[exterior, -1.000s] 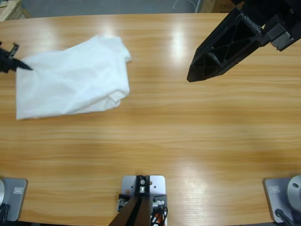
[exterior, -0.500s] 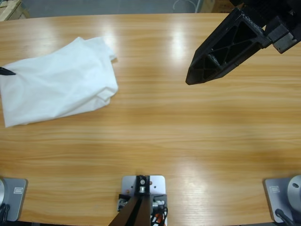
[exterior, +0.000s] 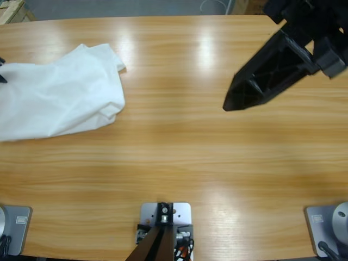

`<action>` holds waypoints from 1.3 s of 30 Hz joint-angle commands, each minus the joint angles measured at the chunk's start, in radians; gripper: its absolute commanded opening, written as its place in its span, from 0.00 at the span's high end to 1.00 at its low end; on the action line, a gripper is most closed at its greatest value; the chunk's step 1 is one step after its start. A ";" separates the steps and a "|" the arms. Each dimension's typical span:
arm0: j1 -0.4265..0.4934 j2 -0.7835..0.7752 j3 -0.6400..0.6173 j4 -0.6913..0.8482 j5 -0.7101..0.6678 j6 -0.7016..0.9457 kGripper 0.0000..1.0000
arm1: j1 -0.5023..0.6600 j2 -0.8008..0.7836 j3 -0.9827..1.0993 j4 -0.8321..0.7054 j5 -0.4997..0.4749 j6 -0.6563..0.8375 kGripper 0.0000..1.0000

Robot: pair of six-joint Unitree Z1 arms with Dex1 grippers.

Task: Fold clothes

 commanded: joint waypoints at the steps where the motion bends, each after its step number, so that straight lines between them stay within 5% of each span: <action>1: -0.117 0.161 -0.251 0.182 0.033 -0.072 1.00 | -0.006 -0.033 0.060 0.037 0.014 -0.002 0.00; 13: -0.309 0.396 -0.610 0.422 0.069 -0.179 1.00 | -0.006 -0.067 0.139 -0.008 0.014 -0.002 0.00; 19: -0.342 0.413 -0.688 0.503 0.099 -0.203 1.00 | -0.006 -0.069 0.159 -0.030 0.014 -0.002 0.00; 26: -0.369 0.430 -0.810 0.684 0.316 -0.212 1.00 | -0.007 -0.082 0.179 -0.039 0.014 -0.002 0.00; 39: -0.449 0.526 -1.077 0.828 0.337 -0.220 1.00 | -0.006 -0.109 0.203 -0.044 0.015 0.001 0.00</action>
